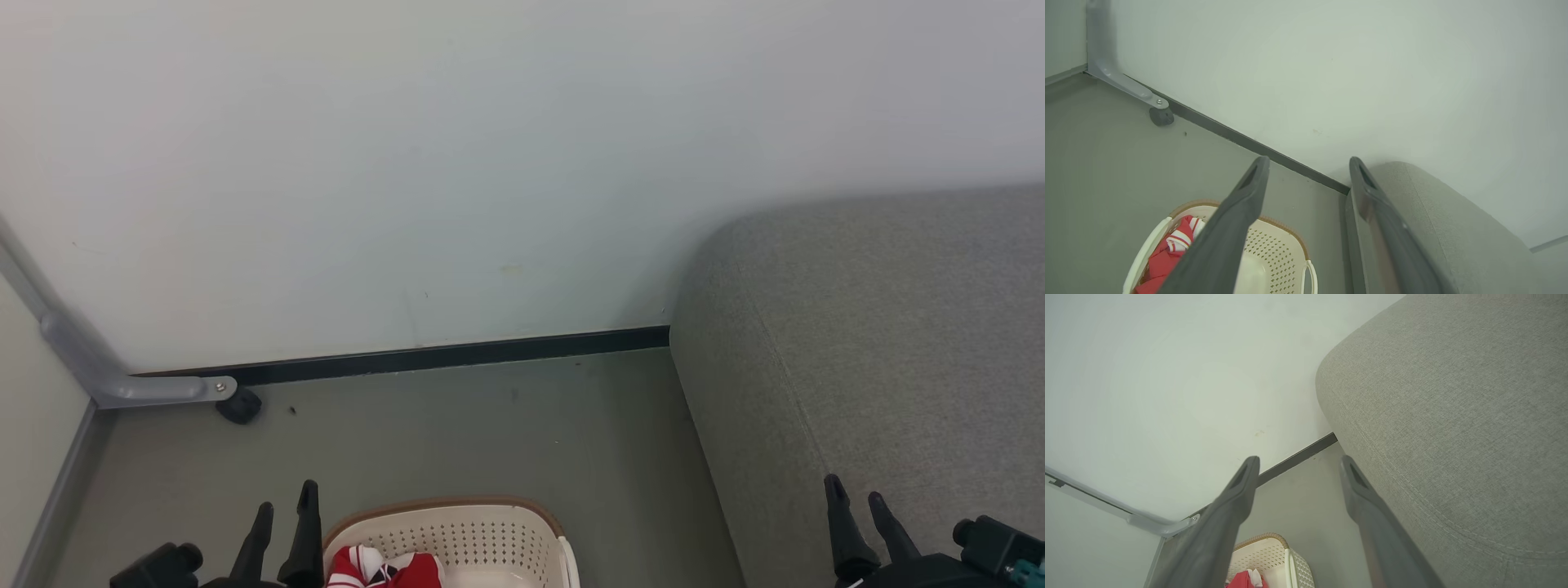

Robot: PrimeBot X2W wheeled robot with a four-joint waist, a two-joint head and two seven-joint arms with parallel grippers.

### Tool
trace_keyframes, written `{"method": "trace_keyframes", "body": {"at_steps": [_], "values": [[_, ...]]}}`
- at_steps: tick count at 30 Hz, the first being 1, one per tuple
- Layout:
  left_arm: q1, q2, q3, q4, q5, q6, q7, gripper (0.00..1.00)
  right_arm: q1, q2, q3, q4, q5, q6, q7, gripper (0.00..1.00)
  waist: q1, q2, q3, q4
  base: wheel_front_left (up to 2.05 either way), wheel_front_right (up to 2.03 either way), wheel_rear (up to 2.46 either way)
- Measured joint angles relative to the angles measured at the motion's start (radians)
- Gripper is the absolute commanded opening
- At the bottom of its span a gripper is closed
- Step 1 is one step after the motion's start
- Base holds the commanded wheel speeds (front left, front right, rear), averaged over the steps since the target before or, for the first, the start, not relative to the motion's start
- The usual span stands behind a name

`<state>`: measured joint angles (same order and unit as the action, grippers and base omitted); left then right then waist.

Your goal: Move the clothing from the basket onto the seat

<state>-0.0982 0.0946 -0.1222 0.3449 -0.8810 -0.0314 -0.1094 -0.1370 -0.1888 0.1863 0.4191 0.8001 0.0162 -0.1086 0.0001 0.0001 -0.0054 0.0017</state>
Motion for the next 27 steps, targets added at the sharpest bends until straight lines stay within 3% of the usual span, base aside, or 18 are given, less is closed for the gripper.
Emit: {"method": "trace_keyframes", "body": {"at_steps": [14,27], "values": [[0.0,0.015,-0.052,0.028,0.27,0.05,-0.062,1.0,-0.021,-0.027,0.079,0.044,-0.217,-0.035,-0.062,1.0,0.0,0.0,-0.002,0.0,0.0,0.0,0.0],[0.0,0.015,-0.06,0.066,0.43,0.078,-0.113,1.0,-0.046,-0.049,0.129,0.075,-0.38,-0.058,-0.113,1.0,0.0,0.0,-0.006,0.001,0.0,0.0,0.0]]}}
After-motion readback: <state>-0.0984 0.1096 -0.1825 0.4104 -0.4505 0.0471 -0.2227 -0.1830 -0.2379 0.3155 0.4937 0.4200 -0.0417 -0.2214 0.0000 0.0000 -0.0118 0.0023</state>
